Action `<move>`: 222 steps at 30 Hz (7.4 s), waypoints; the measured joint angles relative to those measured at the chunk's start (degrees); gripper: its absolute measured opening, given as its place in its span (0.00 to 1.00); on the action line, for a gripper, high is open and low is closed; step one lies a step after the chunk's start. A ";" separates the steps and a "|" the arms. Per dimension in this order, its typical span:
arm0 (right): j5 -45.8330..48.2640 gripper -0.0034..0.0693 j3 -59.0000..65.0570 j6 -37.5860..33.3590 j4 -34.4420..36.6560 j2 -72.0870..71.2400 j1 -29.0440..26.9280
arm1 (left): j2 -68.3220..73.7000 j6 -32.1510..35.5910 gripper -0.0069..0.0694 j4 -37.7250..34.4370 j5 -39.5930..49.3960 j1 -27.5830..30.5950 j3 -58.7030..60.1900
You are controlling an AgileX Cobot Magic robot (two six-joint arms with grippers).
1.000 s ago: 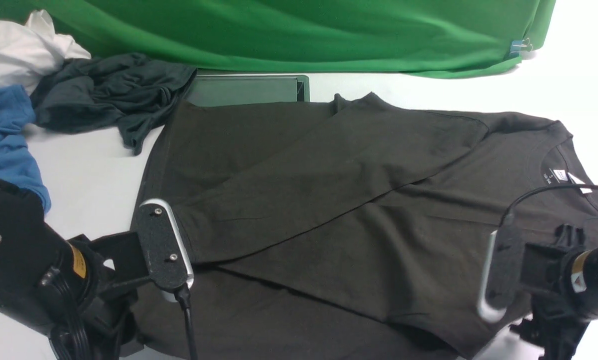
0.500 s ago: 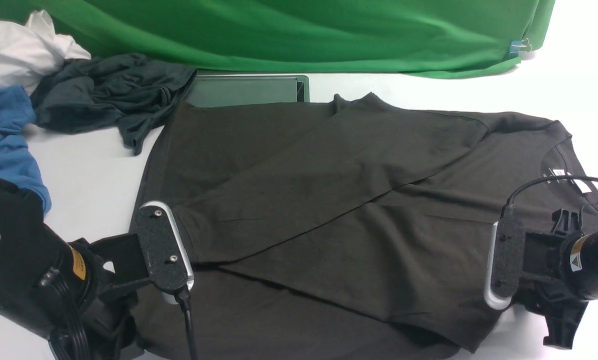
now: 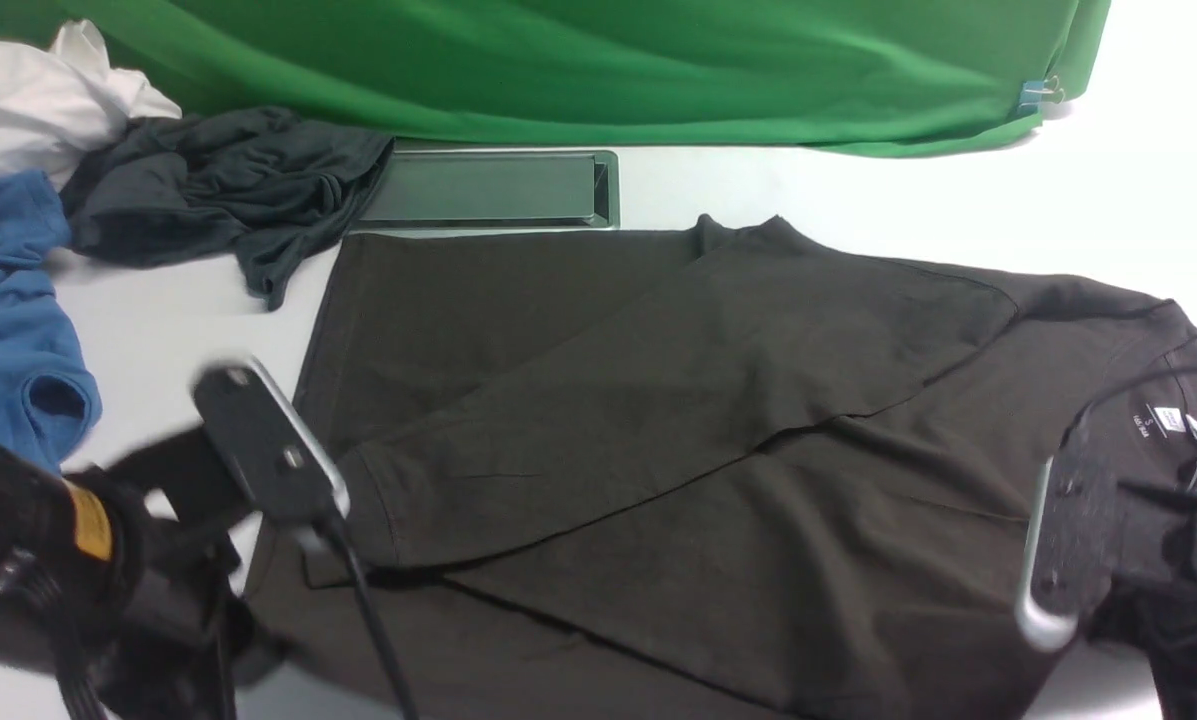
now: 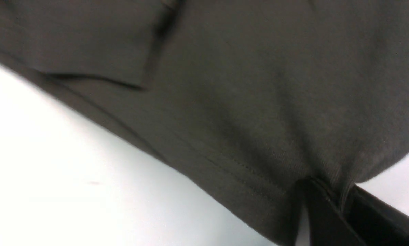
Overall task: Fold a long-sleeved shirt on a white desktop.
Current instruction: 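Fold the black garment in half by bringing its near edge over to the far edge, then pull the folded dark garment lengthwise by its ends to straighten it flat on the table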
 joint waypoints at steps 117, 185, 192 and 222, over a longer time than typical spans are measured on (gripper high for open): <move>12.57 0.30 -94.13 23.65 15.16 61.35 -18.64 | 52.44 8.93 0.11 -10.71 -25.03 9.72 -38.42; 18.51 0.09 -86.43 23.41 18.64 62.63 -26.28 | 54.09 3.91 0.11 -2.26 -32.75 9.99 -29.12; 18.05 0.09 -86.89 15.85 17.99 60.10 -26.28 | 54.09 3.91 0.11 -1.82 -32.80 9.99 -29.12; 6.96 0.86 -86.99 19.01 14.21 59.36 -27.80 | 54.09 4.37 0.11 -1.45 -32.79 9.99 -29.12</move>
